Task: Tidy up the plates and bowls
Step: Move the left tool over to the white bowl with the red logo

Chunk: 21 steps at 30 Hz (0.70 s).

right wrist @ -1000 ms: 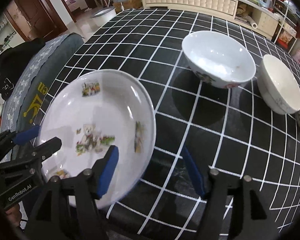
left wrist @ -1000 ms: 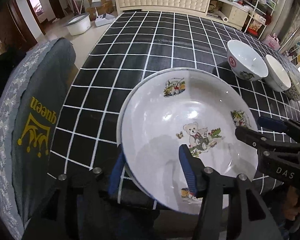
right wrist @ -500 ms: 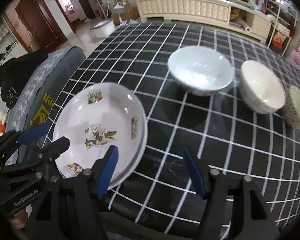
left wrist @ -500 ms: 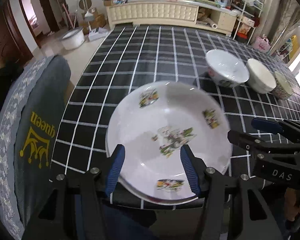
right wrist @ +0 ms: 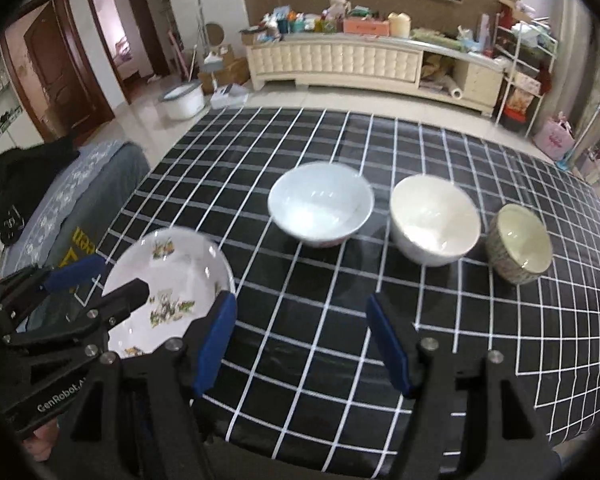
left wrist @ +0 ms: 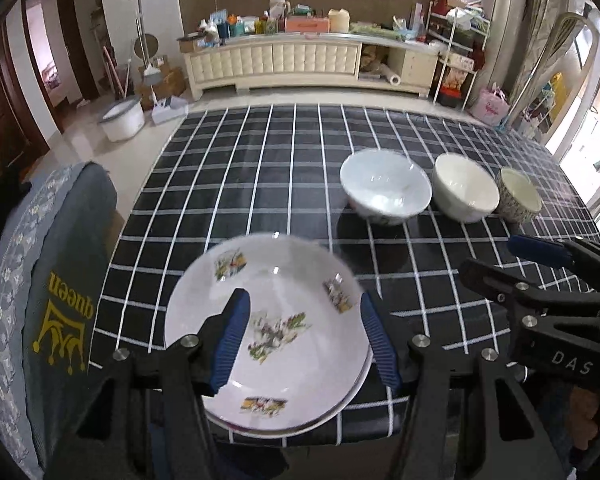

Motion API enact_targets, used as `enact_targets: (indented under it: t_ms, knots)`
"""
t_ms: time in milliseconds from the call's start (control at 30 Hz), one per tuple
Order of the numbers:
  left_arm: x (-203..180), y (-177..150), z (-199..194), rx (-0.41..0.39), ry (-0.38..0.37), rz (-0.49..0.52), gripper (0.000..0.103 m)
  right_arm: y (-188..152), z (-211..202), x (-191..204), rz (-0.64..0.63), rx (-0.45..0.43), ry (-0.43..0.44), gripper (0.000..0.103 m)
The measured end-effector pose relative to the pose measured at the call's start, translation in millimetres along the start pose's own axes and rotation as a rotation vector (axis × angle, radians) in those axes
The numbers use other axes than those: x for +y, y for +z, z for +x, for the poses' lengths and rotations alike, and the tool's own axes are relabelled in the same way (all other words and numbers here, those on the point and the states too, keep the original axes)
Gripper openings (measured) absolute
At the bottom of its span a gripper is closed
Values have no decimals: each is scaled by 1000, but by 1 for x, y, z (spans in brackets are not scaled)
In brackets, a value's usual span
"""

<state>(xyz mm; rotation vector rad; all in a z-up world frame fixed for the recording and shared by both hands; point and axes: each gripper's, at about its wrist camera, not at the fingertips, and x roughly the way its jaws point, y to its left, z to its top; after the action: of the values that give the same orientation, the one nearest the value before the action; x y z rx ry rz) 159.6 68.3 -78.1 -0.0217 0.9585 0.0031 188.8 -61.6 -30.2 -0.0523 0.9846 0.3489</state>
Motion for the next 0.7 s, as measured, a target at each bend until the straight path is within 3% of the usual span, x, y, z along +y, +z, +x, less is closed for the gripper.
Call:
enact_targets:
  t_ms: [167,267,467,567,700]
  knots:
    - [-7,14,-2,-25,-53,-7,55,10,-3,-5,-42,-4,20,72]
    - [-17,23,-4,-46,-51,20,55,15,-6,-3,-96,-43,-25,71]
    - [-28,41,-3,-61,-26,67,82,28,-11,-25,-35,-105,0,71]
    - [-28,50,-1,-58,-45,67,83,38,-13,-34,-22,-130,-39,71]
    - [-31,66,7,-62,-28,95,85,54,-1,-35,-66,-87,-86,71]
